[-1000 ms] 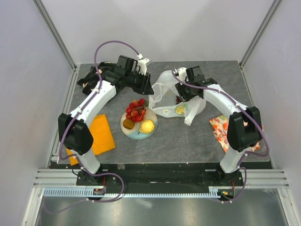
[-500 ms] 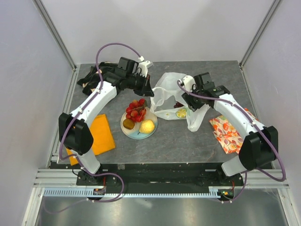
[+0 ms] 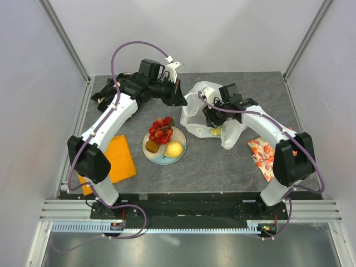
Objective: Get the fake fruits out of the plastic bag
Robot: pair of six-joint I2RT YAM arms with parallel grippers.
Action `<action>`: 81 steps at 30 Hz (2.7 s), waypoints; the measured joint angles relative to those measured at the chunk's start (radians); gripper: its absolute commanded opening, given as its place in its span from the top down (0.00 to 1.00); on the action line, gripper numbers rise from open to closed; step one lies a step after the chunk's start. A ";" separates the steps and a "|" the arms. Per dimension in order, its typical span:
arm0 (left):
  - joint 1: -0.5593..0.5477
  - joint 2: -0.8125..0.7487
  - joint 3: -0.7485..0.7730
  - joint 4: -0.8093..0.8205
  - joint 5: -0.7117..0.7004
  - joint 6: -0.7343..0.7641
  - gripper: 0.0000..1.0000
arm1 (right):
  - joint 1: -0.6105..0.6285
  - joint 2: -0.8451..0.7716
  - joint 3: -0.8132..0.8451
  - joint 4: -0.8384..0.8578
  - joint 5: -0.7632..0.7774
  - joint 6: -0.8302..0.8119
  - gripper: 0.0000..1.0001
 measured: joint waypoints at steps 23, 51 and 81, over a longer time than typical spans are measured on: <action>0.000 0.000 -0.016 0.011 -0.004 -0.014 0.98 | -0.002 -0.178 -0.179 -0.145 0.201 0.106 0.59; 0.000 0.001 -0.012 0.011 -0.005 -0.014 0.98 | -0.036 0.259 0.133 -0.039 0.137 0.172 0.61; 0.000 0.049 0.005 0.013 -0.003 -0.014 0.98 | -0.053 0.389 0.237 0.075 0.419 0.209 0.60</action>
